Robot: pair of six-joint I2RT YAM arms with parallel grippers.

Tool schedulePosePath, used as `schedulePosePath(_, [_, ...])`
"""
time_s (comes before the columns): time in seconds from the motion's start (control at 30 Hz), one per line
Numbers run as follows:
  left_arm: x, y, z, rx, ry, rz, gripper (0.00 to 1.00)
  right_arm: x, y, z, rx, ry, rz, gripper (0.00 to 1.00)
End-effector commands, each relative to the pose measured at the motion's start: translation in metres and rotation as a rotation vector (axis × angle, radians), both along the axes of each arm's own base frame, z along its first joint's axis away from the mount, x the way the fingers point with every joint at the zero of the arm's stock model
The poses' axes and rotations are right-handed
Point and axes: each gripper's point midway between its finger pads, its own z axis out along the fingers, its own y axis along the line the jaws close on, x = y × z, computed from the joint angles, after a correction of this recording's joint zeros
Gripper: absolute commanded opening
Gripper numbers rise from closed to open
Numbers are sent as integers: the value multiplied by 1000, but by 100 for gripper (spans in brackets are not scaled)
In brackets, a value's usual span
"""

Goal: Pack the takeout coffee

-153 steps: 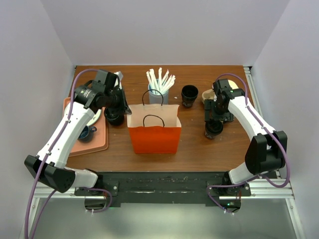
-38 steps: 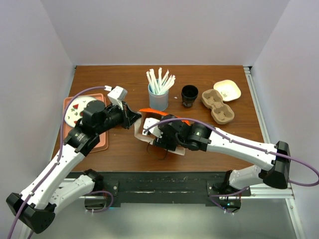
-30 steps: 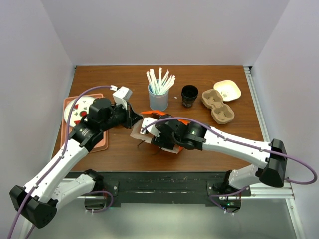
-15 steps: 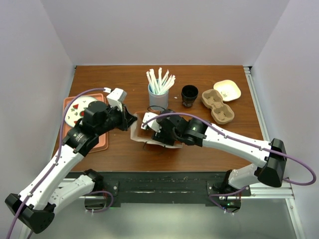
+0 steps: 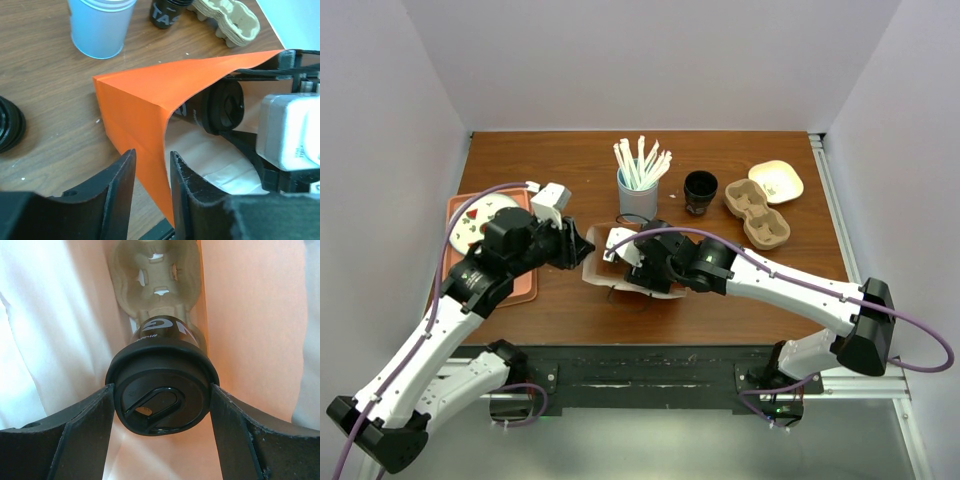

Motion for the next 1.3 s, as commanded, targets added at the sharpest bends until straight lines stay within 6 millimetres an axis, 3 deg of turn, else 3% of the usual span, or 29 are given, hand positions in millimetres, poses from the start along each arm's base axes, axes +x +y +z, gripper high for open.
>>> schedulePosePath(0.0, [-6, -14, 11, -46, -31, -85, 24, 1, 0, 5, 21, -19, 3, 46])
schedulePosePath(0.1, [-14, -23, 16, -82, -39, -154, 0, 3, -3, 8, 5, -39, 8, 46])
schedulePosePath(0.17, [-18, -23, 23, -107, -67, -163, 0, 5, -3, 10, -10, -57, 24, 45])
schedulePosePath(0.4, [-6, -2, 12, -65, -142, -40, 0, 8, -10, 7, -44, -96, 41, 45])
schedulePosePath(0.6, [6, -1, 8, -53, -192, -13, 0, 11, 1, 11, -47, -96, 75, 45])
schedulePosePath(0.77, [22, 10, 29, -21, -335, 41, 0, 23, 11, 12, -70, -134, 82, 45])
schedulePosePath(0.9, [25, 2, 43, -32, -364, 9, 0, 29, 18, 18, -61, -155, 76, 45])
schedulePosePath(1.07, [16, -6, 30, -44, -298, -45, 0, 30, 17, 5, -59, -129, 66, 45])
schedulePosePath(1.17, [4, -11, 13, -46, -233, -96, 0, 35, 15, 5, 2, -111, 38, 45])
schedulePosePath(1.27, [-4, -7, 2, -37, -211, -105, 0, 36, 9, 2, 16, -83, 40, 45])
